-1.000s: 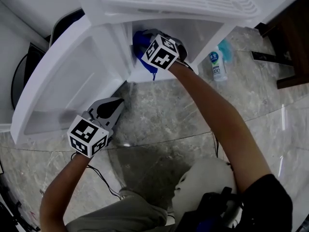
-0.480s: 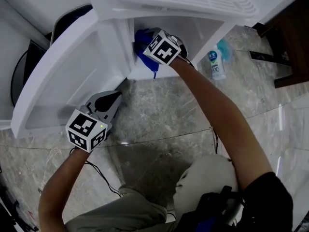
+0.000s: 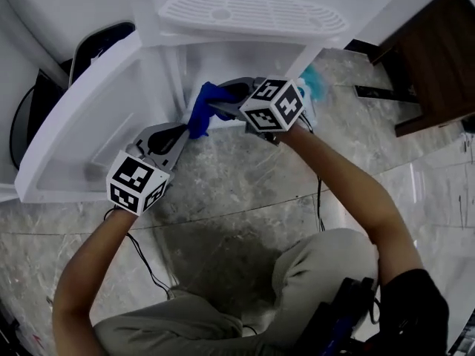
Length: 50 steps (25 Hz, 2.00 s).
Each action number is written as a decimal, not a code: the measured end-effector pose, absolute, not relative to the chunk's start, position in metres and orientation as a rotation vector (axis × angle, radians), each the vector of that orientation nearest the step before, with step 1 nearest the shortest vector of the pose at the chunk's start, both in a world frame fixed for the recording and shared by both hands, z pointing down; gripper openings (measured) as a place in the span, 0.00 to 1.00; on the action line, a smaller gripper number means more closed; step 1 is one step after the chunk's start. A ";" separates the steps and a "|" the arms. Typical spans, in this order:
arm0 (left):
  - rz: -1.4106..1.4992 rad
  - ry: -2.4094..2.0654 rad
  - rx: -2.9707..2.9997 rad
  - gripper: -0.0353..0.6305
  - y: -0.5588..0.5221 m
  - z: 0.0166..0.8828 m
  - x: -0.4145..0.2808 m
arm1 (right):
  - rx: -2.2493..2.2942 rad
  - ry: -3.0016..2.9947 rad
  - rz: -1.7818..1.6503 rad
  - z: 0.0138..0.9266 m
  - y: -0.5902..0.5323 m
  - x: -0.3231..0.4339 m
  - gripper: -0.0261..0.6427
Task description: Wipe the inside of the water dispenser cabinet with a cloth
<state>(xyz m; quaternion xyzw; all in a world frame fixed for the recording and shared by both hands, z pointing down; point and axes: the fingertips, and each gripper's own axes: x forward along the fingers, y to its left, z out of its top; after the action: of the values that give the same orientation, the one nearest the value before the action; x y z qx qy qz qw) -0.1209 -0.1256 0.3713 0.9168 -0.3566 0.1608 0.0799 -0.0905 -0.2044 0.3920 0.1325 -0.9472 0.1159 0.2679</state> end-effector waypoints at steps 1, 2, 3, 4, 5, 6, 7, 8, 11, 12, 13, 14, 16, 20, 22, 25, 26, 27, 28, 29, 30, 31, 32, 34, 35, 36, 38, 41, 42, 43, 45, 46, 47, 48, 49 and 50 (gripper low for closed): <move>0.471 -1.066 2.772 0.06 -0.130 0.364 -0.116 | 0.343 -2.577 0.366 0.378 -0.202 -0.089 0.18; 0.459 -1.069 2.799 0.06 -0.134 0.357 -0.112 | 0.328 -2.595 0.420 0.365 -0.199 -0.087 0.18; 0.447 -1.076 2.820 0.07 -0.137 0.352 -0.107 | 0.312 -2.605 0.473 0.352 -0.194 -0.085 0.18; 0.435 -1.082 2.839 0.07 -0.139 0.349 -0.102 | 0.298 -2.608 0.521 0.343 -0.188 -0.082 0.18; 0.424 -1.078 2.863 0.11 -0.142 0.346 -0.096 | 0.287 -2.605 0.560 0.336 -0.182 -0.078 0.18; 0.420 -1.058 2.896 0.29 -0.146 0.344 -0.089 | 0.286 -2.600 0.586 0.332 -0.179 -0.074 0.18; 0.429 -1.025 2.936 0.47 -0.150 0.343 -0.080 | 0.294 -2.598 0.607 0.328 -0.178 -0.070 0.18; 0.456 -0.984 2.977 0.49 -0.153 0.344 -0.071 | 0.307 -2.604 0.631 0.326 -0.177 -0.067 0.18; 0.573 -0.854 3.096 0.54 -0.150 0.347 -0.044 | 0.340 -2.675 0.757 0.318 -0.171 -0.058 0.18; 0.599 -0.825 3.128 0.54 -0.149 0.346 -0.035 | 0.343 -2.693 0.806 0.317 -0.169 -0.055 0.18; 0.625 -0.815 3.152 0.54 -0.149 0.345 -0.028 | 0.338 -2.702 0.856 0.316 -0.167 -0.053 0.18; 0.656 -0.827 3.168 0.54 -0.150 0.346 -0.023 | 0.325 -2.704 0.915 0.317 -0.164 -0.051 0.18; 0.723 -0.880 3.178 0.54 -0.154 0.351 -0.017 | 0.292 -2.702 1.035 0.320 -0.160 -0.049 0.18; 0.791 -0.941 3.160 0.45 -0.160 0.349 -0.016 | 0.232 -2.715 1.140 0.319 -0.153 -0.051 0.18; 0.798 -0.940 3.159 0.37 -0.161 0.350 -0.015 | 0.233 -2.716 1.117 0.320 -0.152 -0.050 0.18; 0.820 -0.936 3.138 0.31 -0.161 0.349 -0.013 | 0.245 -2.714 1.100 0.324 -0.155 -0.045 0.18; 0.824 -0.933 3.128 0.30 -0.160 0.349 -0.013 | 0.238 -2.712 1.115 0.324 -0.155 -0.044 0.18; 0.827 -0.926 3.119 0.30 -0.159 0.350 -0.012 | 0.231 -2.711 1.124 0.325 -0.153 -0.043 0.18; 0.829 -0.917 3.113 0.29 -0.158 0.351 -0.011 | 0.223 -2.709 1.125 0.326 -0.152 -0.042 0.18; 0.830 -0.908 3.108 0.29 -0.157 0.353 -0.010 | 0.219 -2.708 1.118 0.327 -0.150 -0.041 0.18; 0.832 -0.902 3.104 0.28 -0.157 0.354 -0.010 | 0.218 -2.706 1.103 0.328 -0.150 -0.041 0.19; 0.833 -0.900 3.101 0.27 -0.157 0.355 -0.010 | 0.219 -2.706 1.082 0.328 -0.149 -0.041 0.20; 0.831 -0.903 3.097 0.27 -0.158 0.355 -0.011 | 0.222 -2.710 1.058 0.328 -0.149 -0.041 0.21; 0.815 -0.913 3.088 0.24 -0.159 0.354 -0.013 | 0.232 -2.723 1.037 0.325 -0.151 -0.040 0.24; 0.803 -0.921 3.082 0.21 -0.160 0.353 -0.015 | 0.243 -2.733 1.040 0.323 -0.153 -0.039 0.26; 0.794 -0.932 3.077 0.19 -0.160 0.352 -0.018 | 0.254 -2.740 1.050 0.321 -0.156 -0.037 0.32; 0.778 -0.952 3.066 0.18 -0.162 0.351 -0.024 | 0.264 -2.749 1.076 0.320 -0.161 -0.030 0.39; 0.712 -0.984 3.017 0.17 -0.170 0.349 -0.027 | 0.324 -2.787 1.115 0.313 -0.171 -0.013 0.39; 0.687 -1.010 2.994 0.17 -0.175 0.348 -0.028 | 0.375 -2.803 1.116 0.311 -0.177 -0.005 0.39; 0.676 -1.051 2.980 0.17 -0.182 0.346 -0.030 | 0.427 -2.811 1.110 0.310 -0.182 0.002 0.38; 0.664 -1.164 2.980 0.17 -0.200 0.338 -0.031 | 0.487 -2.807 1.065 0.312 -0.190 0.016 0.24; 0.630 -1.219 2.982 0.17 -0.211 0.330 -0.029 | 0.502 -2.799 1.020 0.315 -0.192 0.022 0.09; 0.577 -1.262 2.979 0.17 -0.223 0.320 -0.025 | 0.510 -2.784 0.957 0.321 -0.191 0.028 0.05; 0.522 -1.291 2.976 0.17 -0.235 0.311 -0.019 | 0.501 -2.752 0.874 0.329 -0.186 0.031 0.04; 0.481 -1.312 2.974 0.17 -0.248 0.304 -0.012 | 0.471 -2.698 0.768 0.341 -0.178 0.033 0.04; 0.452 -1.334 2.968 0.17 -0.262 0.298 -0.006 | 0.424 -2.622 0.641 0.356 -0.166 0.035 0.04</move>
<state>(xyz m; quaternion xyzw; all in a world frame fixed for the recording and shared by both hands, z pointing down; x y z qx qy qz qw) -0.0062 -0.2621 0.2980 0.9011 -0.4050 0.1371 -0.0716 0.0348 -0.1663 0.3556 0.1520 -0.9396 0.2297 0.2031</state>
